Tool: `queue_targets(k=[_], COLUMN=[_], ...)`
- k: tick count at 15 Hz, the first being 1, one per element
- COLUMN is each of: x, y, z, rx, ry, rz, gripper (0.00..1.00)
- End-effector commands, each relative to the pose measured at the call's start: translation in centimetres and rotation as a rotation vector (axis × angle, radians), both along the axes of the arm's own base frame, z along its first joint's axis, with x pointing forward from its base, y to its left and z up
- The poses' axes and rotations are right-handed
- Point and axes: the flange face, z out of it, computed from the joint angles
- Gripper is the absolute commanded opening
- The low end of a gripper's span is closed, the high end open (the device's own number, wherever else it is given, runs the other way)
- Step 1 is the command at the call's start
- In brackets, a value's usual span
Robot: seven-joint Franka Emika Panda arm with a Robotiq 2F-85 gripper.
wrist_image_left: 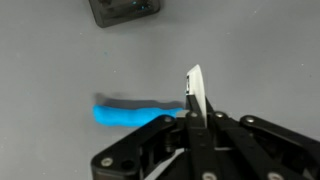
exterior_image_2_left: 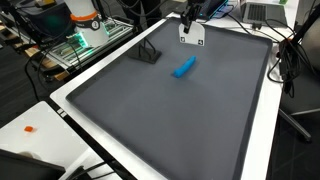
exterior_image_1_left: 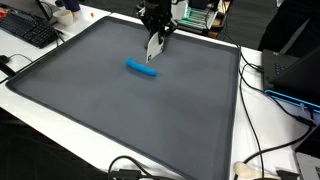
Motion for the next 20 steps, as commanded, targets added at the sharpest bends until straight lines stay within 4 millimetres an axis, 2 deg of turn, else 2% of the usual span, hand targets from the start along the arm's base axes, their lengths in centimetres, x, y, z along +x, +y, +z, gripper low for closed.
queue_targets(k=[1, 7, 20], x=[1.7, 3.2, 5.6], y=[0.6, 0.4, 0.3], z=[-1.9, -4.0, -6.2], rx=[-0.023, -0.087, -0.098], ry=[0.041, 0.082, 0.098], rz=[0.093, 0.184, 0.199], gripper=[0.01, 0.01, 0.01])
